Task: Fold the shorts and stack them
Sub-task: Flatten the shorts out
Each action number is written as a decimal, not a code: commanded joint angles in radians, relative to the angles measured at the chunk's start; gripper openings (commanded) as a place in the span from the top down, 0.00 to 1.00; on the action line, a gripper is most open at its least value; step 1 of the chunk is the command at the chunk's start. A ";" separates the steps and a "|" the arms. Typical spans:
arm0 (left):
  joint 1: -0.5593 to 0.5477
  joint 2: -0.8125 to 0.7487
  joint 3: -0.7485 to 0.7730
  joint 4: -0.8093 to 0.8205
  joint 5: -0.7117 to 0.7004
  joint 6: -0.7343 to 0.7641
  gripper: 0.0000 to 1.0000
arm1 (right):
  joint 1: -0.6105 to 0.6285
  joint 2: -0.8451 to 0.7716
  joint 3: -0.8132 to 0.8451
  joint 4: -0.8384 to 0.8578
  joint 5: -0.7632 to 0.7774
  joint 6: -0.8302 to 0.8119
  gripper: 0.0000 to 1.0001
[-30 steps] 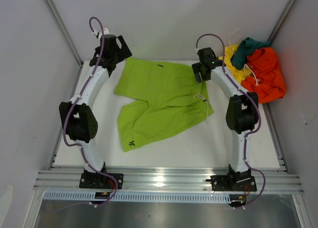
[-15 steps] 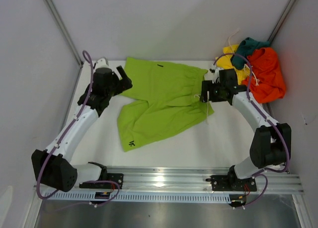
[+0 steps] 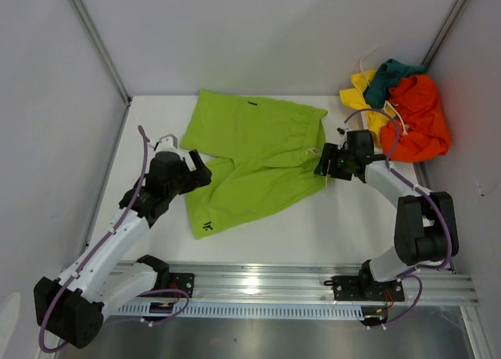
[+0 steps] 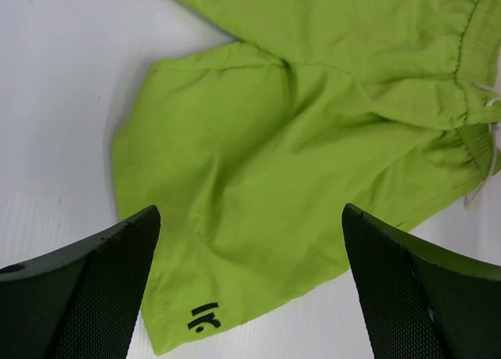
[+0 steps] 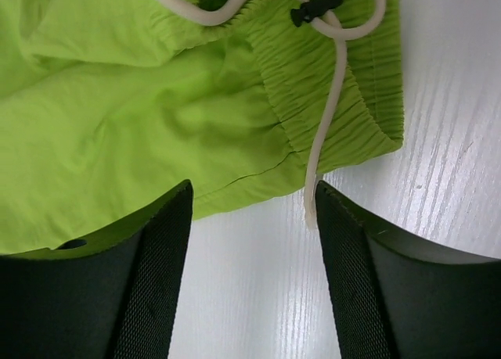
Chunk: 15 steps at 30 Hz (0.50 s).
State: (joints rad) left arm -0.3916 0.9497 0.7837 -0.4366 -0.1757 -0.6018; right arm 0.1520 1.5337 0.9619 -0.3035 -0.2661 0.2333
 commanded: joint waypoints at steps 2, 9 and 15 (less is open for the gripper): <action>-0.019 -0.068 -0.076 -0.008 0.002 0.025 0.01 | -0.012 0.019 -0.031 0.113 0.065 0.109 0.32; -0.027 -0.091 -0.119 0.016 -0.016 0.062 0.01 | -0.011 0.040 -0.006 0.122 0.151 0.043 0.29; -0.029 -0.092 -0.117 0.036 -0.011 0.066 0.01 | -0.014 0.129 0.050 0.159 0.148 -0.018 0.26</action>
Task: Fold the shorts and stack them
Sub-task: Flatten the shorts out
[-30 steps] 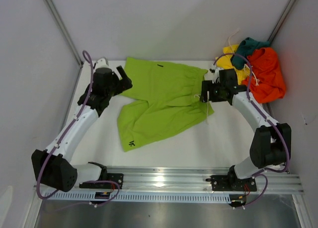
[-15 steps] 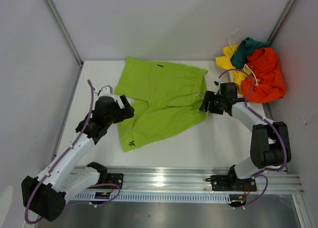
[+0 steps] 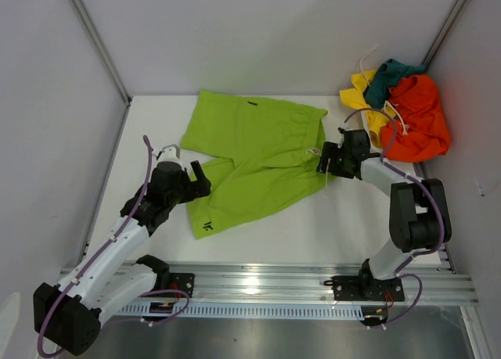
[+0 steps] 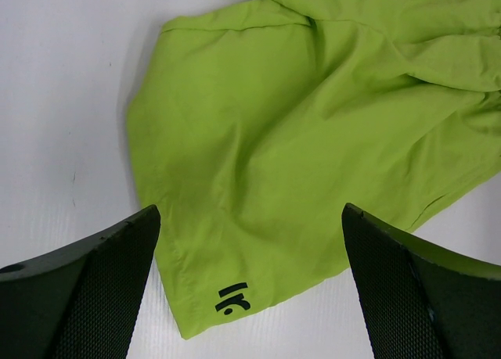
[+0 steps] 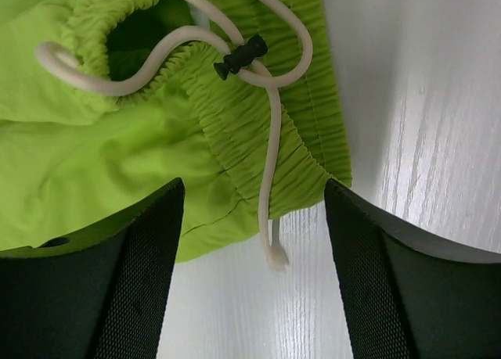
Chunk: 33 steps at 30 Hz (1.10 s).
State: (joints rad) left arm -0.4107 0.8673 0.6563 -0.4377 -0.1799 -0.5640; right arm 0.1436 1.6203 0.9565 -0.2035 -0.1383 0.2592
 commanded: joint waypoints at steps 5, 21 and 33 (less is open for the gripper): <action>-0.010 0.009 0.035 0.034 -0.009 0.033 0.01 | -0.009 0.116 0.100 0.072 -0.017 -0.069 0.26; -0.022 0.088 0.201 0.022 -0.021 0.041 0.01 | -0.012 0.159 0.146 0.118 -0.092 -0.129 0.23; -0.022 0.191 0.276 0.057 -0.004 0.036 0.01 | -0.010 0.064 0.028 0.029 -0.205 -0.095 0.32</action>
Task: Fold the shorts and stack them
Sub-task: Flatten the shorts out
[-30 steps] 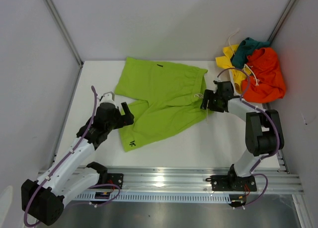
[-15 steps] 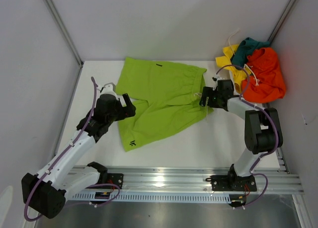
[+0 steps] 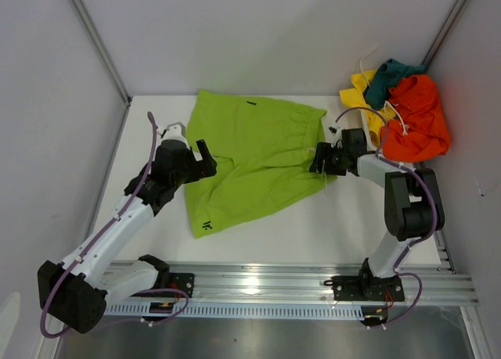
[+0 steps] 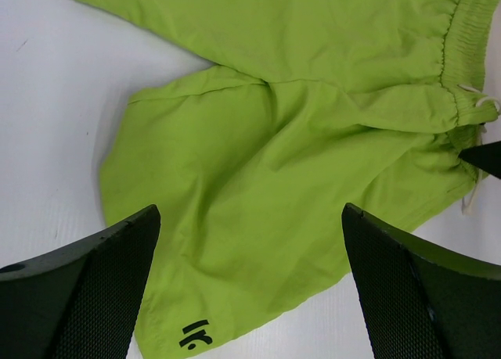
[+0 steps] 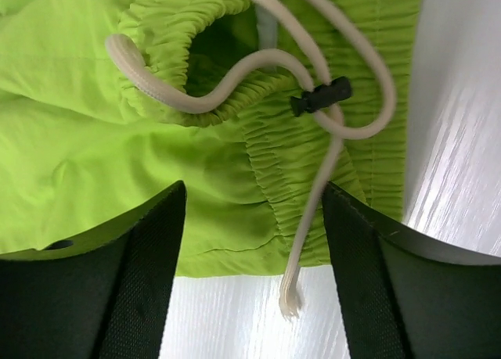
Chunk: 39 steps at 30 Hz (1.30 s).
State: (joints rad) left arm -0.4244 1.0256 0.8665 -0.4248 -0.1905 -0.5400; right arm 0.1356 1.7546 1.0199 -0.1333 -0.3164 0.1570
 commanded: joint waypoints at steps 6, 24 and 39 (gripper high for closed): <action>-0.008 0.077 0.118 0.055 0.025 0.011 0.01 | -0.008 -0.104 -0.044 -0.020 0.017 0.010 0.20; -0.008 0.247 0.287 0.078 0.048 0.035 0.01 | 0.127 -0.056 -0.050 -0.173 0.213 0.108 0.32; -0.013 0.550 0.517 0.098 0.137 0.089 0.01 | 0.691 -0.184 -0.113 -0.210 0.362 0.329 0.37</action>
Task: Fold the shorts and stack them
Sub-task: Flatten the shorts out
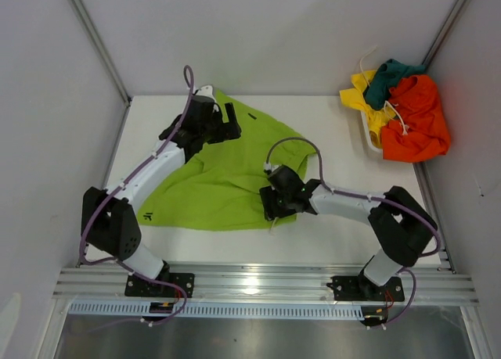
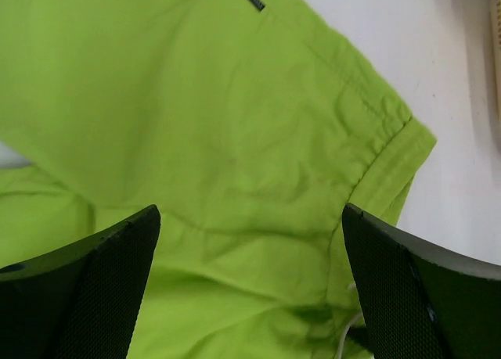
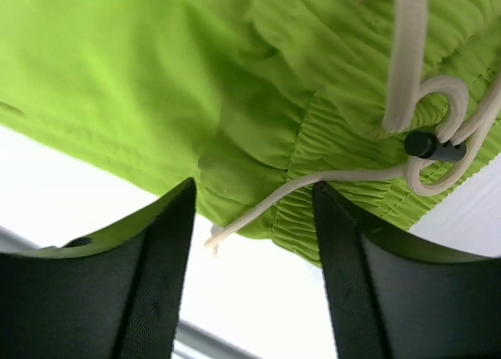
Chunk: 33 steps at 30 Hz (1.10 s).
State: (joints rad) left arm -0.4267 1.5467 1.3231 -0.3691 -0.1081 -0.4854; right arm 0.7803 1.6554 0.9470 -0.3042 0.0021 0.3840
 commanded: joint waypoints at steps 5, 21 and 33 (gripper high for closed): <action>-0.053 0.096 0.060 0.079 0.099 0.051 0.01 | 0.157 -0.311 -0.137 0.002 0.076 0.174 0.28; -0.253 0.467 0.401 0.019 0.291 0.113 0.01 | 0.018 -0.526 -0.376 0.154 -0.031 0.251 0.34; -0.253 0.653 0.594 0.045 0.462 0.025 0.01 | -0.036 -0.391 -0.453 0.396 -0.108 0.274 0.37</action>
State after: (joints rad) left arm -0.6823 2.1559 1.8694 -0.3439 0.2817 -0.4133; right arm 0.7486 1.2366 0.4992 -0.0193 -0.0887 0.6407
